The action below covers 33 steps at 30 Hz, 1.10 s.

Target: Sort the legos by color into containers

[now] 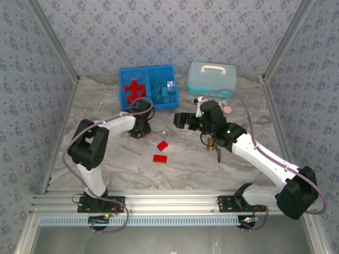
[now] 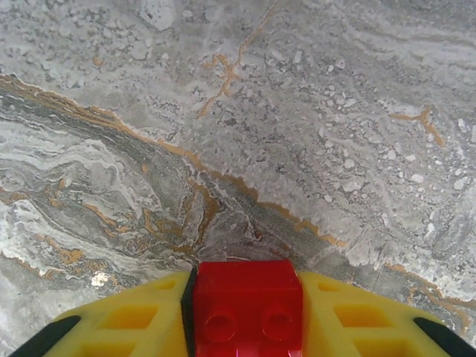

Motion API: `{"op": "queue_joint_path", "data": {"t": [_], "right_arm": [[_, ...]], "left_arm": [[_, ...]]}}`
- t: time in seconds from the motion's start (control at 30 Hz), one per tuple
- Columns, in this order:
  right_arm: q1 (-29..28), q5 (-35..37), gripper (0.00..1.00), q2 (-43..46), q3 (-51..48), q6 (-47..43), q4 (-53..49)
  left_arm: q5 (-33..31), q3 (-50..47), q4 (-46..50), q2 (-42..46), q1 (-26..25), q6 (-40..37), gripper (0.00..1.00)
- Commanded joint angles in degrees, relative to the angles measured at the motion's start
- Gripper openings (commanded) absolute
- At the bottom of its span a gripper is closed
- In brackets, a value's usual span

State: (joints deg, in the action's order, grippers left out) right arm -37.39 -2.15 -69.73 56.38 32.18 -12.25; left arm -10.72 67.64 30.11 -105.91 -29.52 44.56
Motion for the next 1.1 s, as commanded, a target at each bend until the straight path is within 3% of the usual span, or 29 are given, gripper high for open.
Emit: {"op": "queue_joint_path", "data": {"t": [0.0,0.33,0.67,0.87,1.07], "right_arm": [[0.24,0.83,1.00,1.45,-0.30,1.04,-1.24],[0.22,1.18,1.00,1.62,-0.30,0.99,-1.60],[0.24,1.27,1.00,1.71,-0.48,1.04,-1.59],[0.34,1.38,1.00,1.71,-0.48,0.90,-1.81],[0.56,1.67,1.00,1.62,-0.48,0.74,-1.68]], "left_arm": [[-0.99,1.03,2.06,-2.04,-0.45,-0.51,0.32],[-2.28,4.52,4.80,2.62,-0.41,-1.70,0.28],[-7.70,14.43,8.11,5.85,2.04,-6.99,0.28],[-9.05,23.04,5.45,3.35,6.57,-12.78,0.28],[-14.95,36.63,5.18,-6.36,8.57,-21.56,0.28]]}}
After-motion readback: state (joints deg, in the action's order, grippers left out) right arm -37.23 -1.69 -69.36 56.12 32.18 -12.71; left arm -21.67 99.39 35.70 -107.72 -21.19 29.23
